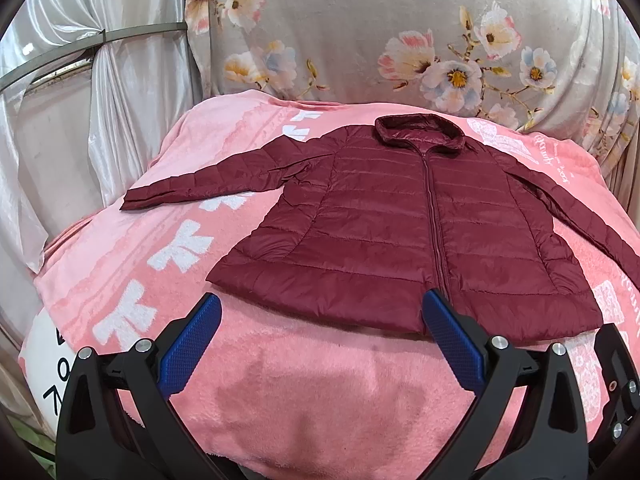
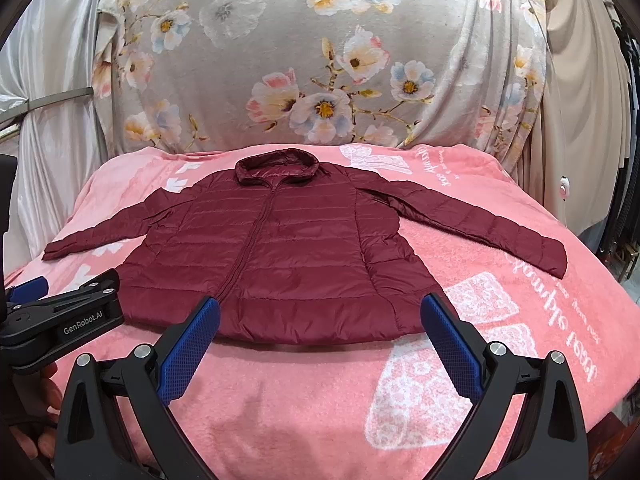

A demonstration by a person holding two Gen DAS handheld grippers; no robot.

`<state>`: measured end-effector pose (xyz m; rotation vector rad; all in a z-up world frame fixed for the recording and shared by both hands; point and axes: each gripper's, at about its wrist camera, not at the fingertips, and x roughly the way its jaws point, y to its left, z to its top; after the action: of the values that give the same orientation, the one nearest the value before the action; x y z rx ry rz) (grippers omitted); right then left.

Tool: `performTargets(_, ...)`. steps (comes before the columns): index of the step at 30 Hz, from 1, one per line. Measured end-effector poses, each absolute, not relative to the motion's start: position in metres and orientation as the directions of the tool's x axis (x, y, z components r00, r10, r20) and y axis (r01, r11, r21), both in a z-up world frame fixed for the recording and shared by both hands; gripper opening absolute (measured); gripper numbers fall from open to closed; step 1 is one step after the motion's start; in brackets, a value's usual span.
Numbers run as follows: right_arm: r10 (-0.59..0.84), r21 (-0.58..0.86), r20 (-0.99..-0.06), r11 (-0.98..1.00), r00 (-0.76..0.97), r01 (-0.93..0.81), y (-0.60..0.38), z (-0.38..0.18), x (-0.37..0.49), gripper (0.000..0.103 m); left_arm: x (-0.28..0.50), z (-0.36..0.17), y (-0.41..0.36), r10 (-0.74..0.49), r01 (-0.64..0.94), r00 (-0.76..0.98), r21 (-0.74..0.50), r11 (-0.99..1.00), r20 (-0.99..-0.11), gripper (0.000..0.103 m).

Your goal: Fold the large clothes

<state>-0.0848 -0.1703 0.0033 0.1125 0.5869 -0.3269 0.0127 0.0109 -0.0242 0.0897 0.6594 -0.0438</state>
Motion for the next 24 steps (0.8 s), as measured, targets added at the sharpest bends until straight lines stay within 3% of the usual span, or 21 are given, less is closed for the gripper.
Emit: performTargets(24,-0.271,0.009,-0.562,0.943,0.781,0.334,-0.1677,0.0014,-0.0840,0.098,0.0126,-0.0257,0.0115,-0.012,0.070,0.789,0.071,0.995,-0.614,0.098)
